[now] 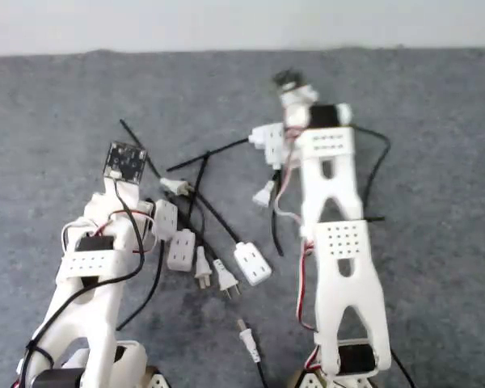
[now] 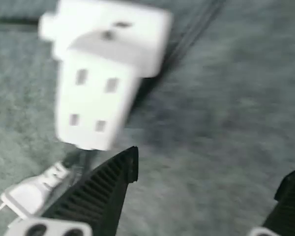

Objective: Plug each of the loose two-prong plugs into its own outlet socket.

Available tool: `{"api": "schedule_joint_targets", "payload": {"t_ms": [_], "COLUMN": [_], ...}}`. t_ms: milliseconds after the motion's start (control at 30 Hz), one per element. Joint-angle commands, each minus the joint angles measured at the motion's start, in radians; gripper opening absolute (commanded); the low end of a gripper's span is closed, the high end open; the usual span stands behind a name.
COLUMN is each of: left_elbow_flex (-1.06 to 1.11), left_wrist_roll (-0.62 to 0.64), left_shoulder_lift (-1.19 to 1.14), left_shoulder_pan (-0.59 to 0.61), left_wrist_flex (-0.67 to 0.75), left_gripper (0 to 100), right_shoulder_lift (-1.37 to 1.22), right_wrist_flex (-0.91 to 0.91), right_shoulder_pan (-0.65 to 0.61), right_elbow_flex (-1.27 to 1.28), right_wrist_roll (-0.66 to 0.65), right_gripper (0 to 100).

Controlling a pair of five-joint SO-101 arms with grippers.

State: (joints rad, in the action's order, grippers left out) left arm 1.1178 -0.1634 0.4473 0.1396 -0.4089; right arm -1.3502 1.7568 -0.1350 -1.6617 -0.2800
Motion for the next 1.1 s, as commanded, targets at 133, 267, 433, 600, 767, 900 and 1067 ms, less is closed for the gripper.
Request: {"api": "schedule_joint_targets", "payload": {"t_ms": [133, 267, 433, 600, 767, 900, 1067], "left_elbow_flex": [-0.002, -0.002, -0.002, -0.002, -0.002, -0.002, -0.002], "left_wrist_roll": [-0.014, -0.014, -0.014, -0.014, -0.014, -0.014, -0.014], "left_shoulder_lift": [0.006, 0.006, 0.006, 0.006, 0.006, 0.006, 0.006], "left_shoulder_pan": [0.0, 0.0, 0.0, 0.0, 0.0, 0.0, 0.0], "left_wrist_flex": [0.025, 0.025, 0.025, 0.025, 0.025, 0.025, 0.025], "left_gripper": [16, 16, 16, 16, 16, 16, 16], "right_shoulder_lift": [0.357, 0.484, 0.61, 0.746, 0.891, 1.001, 1.233], "right_wrist_flex": [0.044, 0.045, 0.047, 0.047, 0.047, 0.047, 0.045], "right_shoulder_pan": [0.177, 0.199, 0.156, 0.021, -0.18, -0.311, -0.424], "right_elbow_flex": [-0.014, -0.012, -0.012, -0.012, -0.011, 0.081, 0.476], "right_wrist_roll": [0.011, 0.011, 0.011, 0.011, 0.011, 0.011, 0.011], "right_gripper": [42.8, 42.8, 42.8, 42.8, 42.8, 42.8, 42.8]}}
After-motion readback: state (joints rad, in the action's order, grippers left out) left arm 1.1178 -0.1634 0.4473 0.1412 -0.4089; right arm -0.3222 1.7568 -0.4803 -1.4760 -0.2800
